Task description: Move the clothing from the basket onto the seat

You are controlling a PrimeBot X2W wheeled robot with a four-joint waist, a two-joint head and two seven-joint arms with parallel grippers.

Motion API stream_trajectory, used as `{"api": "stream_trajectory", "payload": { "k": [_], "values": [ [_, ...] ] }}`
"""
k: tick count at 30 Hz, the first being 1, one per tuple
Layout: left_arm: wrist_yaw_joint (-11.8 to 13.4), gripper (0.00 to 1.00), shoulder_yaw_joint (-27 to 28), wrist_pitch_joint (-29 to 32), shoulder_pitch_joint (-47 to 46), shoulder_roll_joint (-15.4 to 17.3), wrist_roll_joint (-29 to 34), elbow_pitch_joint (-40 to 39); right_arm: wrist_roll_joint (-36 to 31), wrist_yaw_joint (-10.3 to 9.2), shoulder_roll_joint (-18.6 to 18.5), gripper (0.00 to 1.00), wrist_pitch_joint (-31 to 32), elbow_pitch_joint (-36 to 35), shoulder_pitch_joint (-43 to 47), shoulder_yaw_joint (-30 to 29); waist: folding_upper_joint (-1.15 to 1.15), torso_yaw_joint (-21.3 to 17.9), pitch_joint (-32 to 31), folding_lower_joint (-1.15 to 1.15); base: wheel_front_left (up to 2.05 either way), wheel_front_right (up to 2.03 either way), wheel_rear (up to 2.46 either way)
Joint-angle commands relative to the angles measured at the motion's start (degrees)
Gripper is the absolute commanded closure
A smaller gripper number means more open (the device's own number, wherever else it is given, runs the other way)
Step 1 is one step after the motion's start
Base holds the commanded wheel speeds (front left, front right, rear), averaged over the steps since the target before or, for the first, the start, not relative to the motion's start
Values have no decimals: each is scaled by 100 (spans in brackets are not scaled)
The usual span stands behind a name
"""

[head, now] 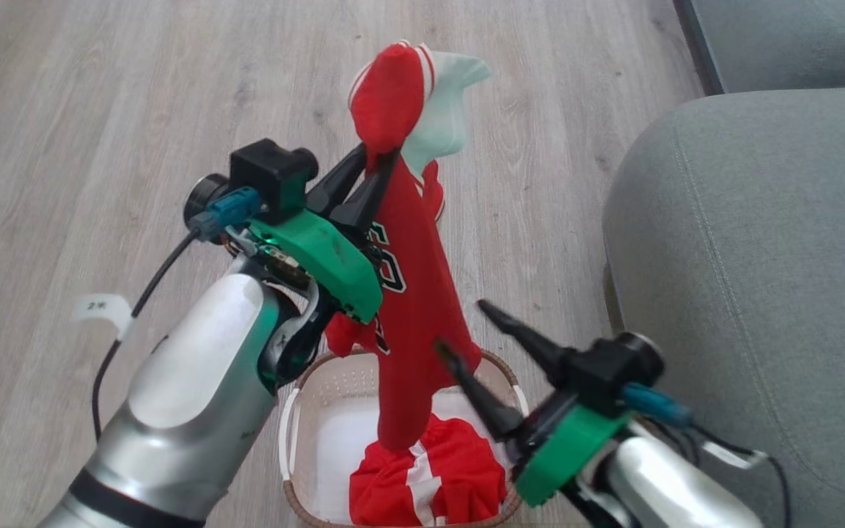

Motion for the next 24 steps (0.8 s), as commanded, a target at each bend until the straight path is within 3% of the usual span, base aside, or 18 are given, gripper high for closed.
{"api": "stream_trajectory", "payload": {
  "k": [1, 12, 24],
  "values": [
    [-16, 100, 222, 16, -473, 62, -45, -162, 40, -1, 96, 0, -38, -100, -220, 106, 0, 18, 5, 0, 0, 0, 0],
    [-155, 100, -74, 53, -494, -192, -126, -133, 217, -1, 583, 0, -38, 1706, -1175, 830, 0, 239, 0, 0, 0, 0, 0],
    [-230, 100, -420, 171, -562, -430, -185, -273, 319, -1, 828, 0, -38, 2932, -1985, 536, 0, 474, 252, 0, 0, 0, 0]
  ]
}}
